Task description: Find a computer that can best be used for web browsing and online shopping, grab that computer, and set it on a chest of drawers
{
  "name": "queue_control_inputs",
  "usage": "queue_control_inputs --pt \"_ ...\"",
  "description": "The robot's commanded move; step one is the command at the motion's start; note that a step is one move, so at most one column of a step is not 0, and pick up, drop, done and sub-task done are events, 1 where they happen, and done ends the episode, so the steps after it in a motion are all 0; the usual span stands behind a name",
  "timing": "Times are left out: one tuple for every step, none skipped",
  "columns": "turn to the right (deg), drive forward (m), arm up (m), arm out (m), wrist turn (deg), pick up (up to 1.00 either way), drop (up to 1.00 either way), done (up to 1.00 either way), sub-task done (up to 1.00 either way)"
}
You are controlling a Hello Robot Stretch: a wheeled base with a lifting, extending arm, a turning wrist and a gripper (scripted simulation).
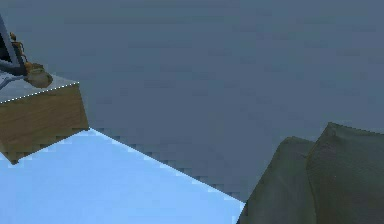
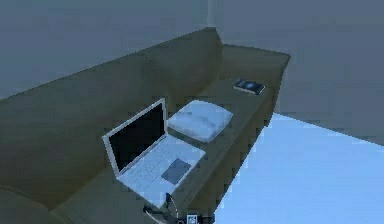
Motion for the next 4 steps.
queue_control_inputs --pt "0.0 0.00 0.48 0.00 0.0 0.00 0.00 0.00 0.00" --pt "0.0 0.00 0.00 0.00 -45.0 0.00 0.00 0.00 0.00" --pt "0.0 0.00 0.00 0.00 -45.0 0.00 0.00 0.00 0.00" --pt "0.0 0.00 0.00 0.00 -6.0 0.00 0.00 0.00 0.00"
